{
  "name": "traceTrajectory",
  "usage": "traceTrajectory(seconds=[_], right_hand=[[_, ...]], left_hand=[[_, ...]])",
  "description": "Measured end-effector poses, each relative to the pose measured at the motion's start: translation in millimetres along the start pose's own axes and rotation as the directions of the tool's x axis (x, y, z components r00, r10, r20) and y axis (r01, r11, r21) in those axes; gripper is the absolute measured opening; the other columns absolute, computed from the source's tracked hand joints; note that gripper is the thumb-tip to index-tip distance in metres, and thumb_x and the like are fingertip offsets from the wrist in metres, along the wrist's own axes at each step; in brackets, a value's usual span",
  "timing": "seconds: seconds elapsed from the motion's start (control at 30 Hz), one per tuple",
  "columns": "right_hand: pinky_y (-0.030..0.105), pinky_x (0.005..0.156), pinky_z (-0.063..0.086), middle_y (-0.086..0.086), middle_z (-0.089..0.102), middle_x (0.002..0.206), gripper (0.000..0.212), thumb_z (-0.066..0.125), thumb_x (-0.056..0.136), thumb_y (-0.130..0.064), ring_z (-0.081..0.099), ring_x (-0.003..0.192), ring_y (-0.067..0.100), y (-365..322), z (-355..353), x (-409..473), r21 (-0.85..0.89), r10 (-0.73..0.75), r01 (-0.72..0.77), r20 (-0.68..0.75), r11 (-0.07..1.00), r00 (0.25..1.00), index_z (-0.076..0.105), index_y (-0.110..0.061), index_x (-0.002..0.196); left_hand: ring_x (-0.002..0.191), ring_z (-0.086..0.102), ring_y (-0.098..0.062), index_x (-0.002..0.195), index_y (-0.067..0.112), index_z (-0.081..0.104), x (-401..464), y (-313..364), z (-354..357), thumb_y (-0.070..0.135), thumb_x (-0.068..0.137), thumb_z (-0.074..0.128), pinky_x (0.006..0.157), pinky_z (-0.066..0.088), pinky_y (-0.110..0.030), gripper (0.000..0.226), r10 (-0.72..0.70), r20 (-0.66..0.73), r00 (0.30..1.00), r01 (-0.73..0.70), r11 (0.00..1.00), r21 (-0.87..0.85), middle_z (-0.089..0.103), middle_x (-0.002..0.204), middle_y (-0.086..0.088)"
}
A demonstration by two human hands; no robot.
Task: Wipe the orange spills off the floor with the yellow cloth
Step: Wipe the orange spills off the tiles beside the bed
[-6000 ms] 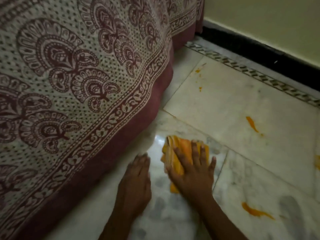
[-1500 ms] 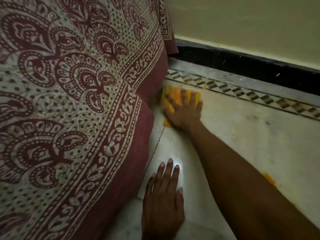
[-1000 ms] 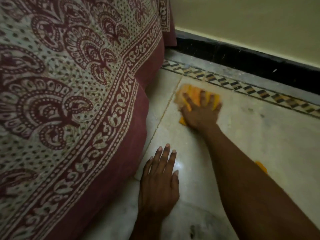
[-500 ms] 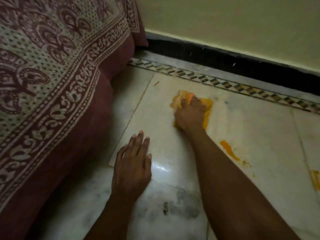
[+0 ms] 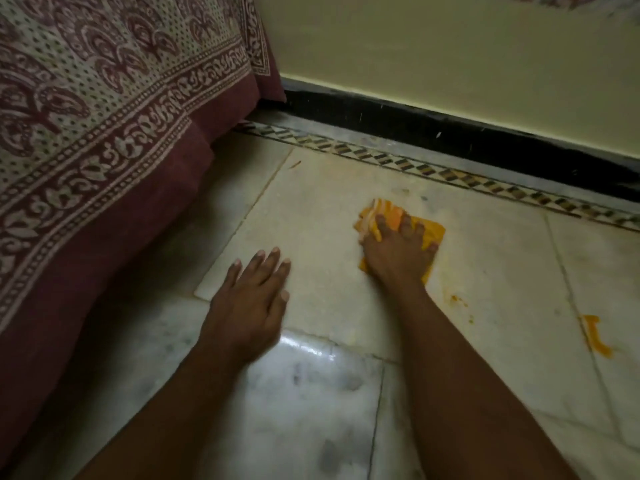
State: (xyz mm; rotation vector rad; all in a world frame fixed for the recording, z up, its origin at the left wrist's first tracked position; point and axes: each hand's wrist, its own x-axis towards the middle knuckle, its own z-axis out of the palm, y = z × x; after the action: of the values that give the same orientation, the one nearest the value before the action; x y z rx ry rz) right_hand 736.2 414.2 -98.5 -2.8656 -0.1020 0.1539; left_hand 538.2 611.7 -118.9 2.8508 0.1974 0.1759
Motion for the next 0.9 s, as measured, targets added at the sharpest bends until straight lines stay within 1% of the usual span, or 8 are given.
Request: traceTrajectory(seconds=[0.13,0.2,0.3,0.47,0.6,0.73,0.8,0.9], right_hand=[[0.061,0.121,0.02,0.007,0.032,0.168,0.065,0.04,0.09,-0.069,0.03,0.154,0.032,16,13,-71,-0.068,-0.284,0.28,-0.057,0.958,0.957,0.048,-0.045,0.15],[0.061,0.116,0.03,0.006,0.04,0.164,0.066,0.035,0.088,-0.072,0.038,0.15,0.031,46,9,-113,-0.065,-0.289,0.282,-0.14,0.957,0.947,0.049,-0.048,0.148],[0.064,0.118,0.024,0.006,0.026,0.17,0.073,0.031,0.086,-0.079,0.023,0.156,0.033,75,2,-115,-0.084,-0.129,0.12,-0.12,0.989,0.984,0.033,-0.054,0.154],[0.066,0.122,-0.011,0.009,-0.006,0.174,0.082,0.029,0.087,-0.085,-0.011,0.159,0.038,20,-1,5,-0.001,0.186,-0.186,-0.029,0.983,0.982,0.01,-0.053,0.16],[0.064,0.122,-0.01,0.001,0.002,0.175,0.068,0.031,0.095,-0.077,-0.005,0.16,0.035,-12,2,33,-0.079,-0.199,0.208,0.103,0.975,0.975,0.016,-0.057,0.158],[0.066,0.123,0.012,-0.004,0.017,0.173,0.065,0.029,0.091,-0.079,0.014,0.16,0.029,44,-3,-35,-0.1,-0.449,0.458,0.097,0.883,0.888,0.027,-0.06,0.154],[0.064,0.123,0.012,-0.006,0.018,0.173,0.07,0.025,0.089,-0.083,0.015,0.16,0.026,88,-18,-66,-0.098,-0.4,0.405,0.069,0.909,0.914,0.029,-0.058,0.154],[0.062,0.125,0.004,-0.003,0.013,0.173,0.076,0.02,0.091,-0.083,0.008,0.16,0.027,128,-37,-44,-0.135,-0.099,0.1,0.02,0.986,0.995,0.022,-0.05,0.159]], left_hand=[[0.162,0.009,-0.019,0.165,0.027,0.023,-12,19,0,0.057,0.096,0.014,0.13,0.003,-0.047,0.076,-0.035,0.064,0.997,0.035,0.999,0.0,0.01,0.174,0.003],[0.162,0.004,-0.024,0.165,0.026,0.019,-16,44,5,0.059,0.094,0.015,0.13,0.0,-0.048,0.078,-0.063,0.068,0.996,0.063,0.998,0.009,0.005,0.175,0.001],[0.162,0.005,-0.022,0.166,0.022,0.018,-19,67,15,0.055,0.099,0.019,0.13,0.001,-0.046,0.075,-0.04,0.043,0.998,0.039,0.999,0.027,0.004,0.175,-0.001],[0.162,0.004,-0.018,0.166,0.02,0.013,-17,62,25,0.052,0.104,0.021,0.129,-0.001,-0.043,0.071,-0.019,0.026,0.999,0.017,0.997,0.077,0.003,0.174,-0.002],[0.161,0.011,-0.017,0.165,0.019,0.02,-15,60,26,0.051,0.105,0.027,0.127,0.005,-0.044,0.069,-0.013,0.05,0.999,0.008,0.995,0.1,0.01,0.173,-0.003],[0.161,0.011,-0.017,0.164,0.018,0.025,-15,62,16,0.052,0.104,0.026,0.128,0.012,-0.048,0.069,-0.039,0.109,0.993,0.03,0.996,0.084,0.01,0.174,-0.002],[0.161,0.012,-0.017,0.164,0.018,0.025,-16,63,14,0.052,0.104,0.024,0.128,0.015,-0.05,0.069,-0.047,0.127,0.991,0.038,0.996,0.077,0.01,0.174,-0.001],[0.161,0.01,-0.015,0.165,0.02,0.02,-11,62,15,0.052,0.104,0.024,0.128,0.012,-0.049,0.069,-0.058,0.099,0.993,0.051,0.997,0.066,0.009,0.175,0.001]])
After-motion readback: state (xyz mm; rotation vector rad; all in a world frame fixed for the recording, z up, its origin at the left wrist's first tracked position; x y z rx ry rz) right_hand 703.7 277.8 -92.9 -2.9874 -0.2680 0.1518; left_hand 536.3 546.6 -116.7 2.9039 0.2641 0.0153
